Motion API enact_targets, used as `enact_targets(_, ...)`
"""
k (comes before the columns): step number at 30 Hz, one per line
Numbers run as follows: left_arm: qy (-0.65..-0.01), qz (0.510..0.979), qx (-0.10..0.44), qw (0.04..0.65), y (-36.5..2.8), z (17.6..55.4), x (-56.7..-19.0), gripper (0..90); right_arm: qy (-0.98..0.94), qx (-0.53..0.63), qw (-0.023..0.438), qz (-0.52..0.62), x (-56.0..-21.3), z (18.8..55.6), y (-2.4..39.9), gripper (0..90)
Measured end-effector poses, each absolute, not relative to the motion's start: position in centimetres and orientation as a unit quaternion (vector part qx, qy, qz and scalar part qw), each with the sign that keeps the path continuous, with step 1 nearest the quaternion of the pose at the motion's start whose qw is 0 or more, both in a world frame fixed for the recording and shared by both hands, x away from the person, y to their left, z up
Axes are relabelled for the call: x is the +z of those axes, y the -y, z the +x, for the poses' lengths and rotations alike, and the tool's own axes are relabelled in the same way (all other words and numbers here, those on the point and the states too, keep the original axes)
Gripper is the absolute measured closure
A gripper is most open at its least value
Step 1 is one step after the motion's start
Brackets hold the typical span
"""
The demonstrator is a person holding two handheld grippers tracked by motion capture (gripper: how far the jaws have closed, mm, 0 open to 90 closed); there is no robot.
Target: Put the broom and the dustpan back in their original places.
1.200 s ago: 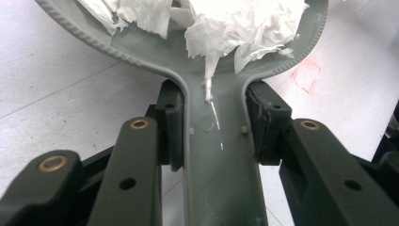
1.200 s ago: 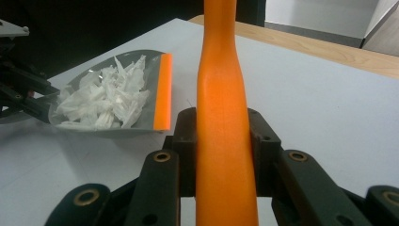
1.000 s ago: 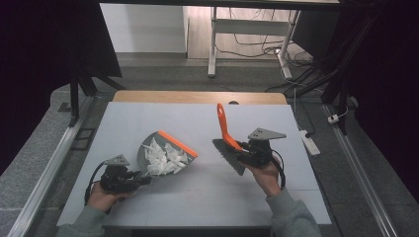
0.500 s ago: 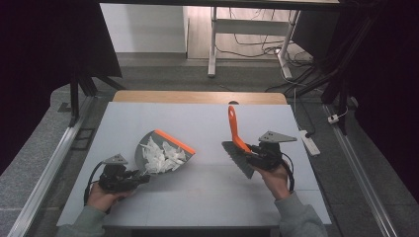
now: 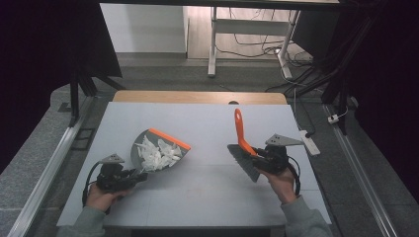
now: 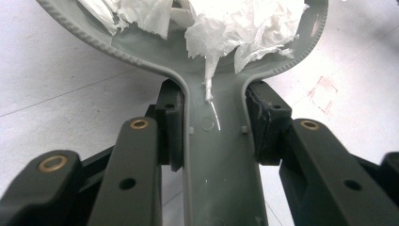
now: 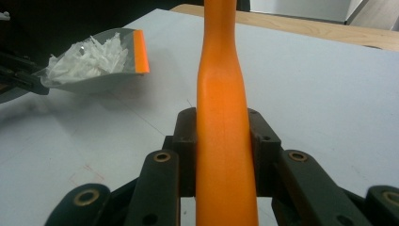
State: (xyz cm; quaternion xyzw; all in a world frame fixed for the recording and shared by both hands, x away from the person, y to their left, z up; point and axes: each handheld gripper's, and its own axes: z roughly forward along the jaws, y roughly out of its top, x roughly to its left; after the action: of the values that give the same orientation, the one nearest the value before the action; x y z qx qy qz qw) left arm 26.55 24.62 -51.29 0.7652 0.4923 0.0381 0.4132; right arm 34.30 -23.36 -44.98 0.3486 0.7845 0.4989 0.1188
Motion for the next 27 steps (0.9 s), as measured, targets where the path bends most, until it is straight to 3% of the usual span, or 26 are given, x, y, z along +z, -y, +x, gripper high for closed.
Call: enact_targets(27,-0.518,0.746,0.051,0.416,-24.5,26.3,-51.3,61.0,-0.784,0.497,0.118,0.353,-45.2,33.4,24.9,70.2)
